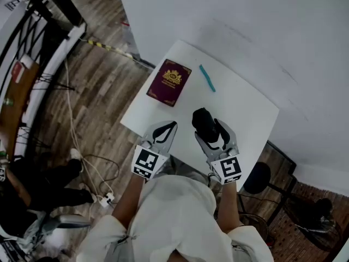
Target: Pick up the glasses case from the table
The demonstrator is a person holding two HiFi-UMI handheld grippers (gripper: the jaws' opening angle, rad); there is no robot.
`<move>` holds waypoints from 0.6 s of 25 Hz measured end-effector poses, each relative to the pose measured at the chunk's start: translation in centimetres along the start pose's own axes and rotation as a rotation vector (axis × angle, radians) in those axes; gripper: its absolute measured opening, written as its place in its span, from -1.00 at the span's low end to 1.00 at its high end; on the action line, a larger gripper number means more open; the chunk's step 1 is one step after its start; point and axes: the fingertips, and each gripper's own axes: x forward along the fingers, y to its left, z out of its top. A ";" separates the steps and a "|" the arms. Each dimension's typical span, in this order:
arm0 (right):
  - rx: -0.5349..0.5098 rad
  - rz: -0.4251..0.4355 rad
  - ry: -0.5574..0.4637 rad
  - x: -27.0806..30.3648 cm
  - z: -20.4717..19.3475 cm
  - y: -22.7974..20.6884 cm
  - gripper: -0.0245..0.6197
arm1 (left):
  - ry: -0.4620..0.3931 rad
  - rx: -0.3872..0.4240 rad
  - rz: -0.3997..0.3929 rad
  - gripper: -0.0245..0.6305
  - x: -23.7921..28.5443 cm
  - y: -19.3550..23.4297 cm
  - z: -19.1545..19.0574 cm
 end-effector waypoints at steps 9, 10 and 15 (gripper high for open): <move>0.001 -0.044 -0.055 -2.4 1.2 -0.1 0.05 | -0.045 0.030 -0.034 -0.87 -0.5 -1.5 2.2; 0.000 -0.045 -0.056 -2.5 1.3 -0.1 0.05 | -0.048 0.033 -0.038 -0.87 -0.4 -1.7 2.3; -0.004 -0.048 -0.076 -3.0 1.7 0.2 0.05 | -0.062 0.046 -0.049 -0.87 -0.5 -2.1 2.9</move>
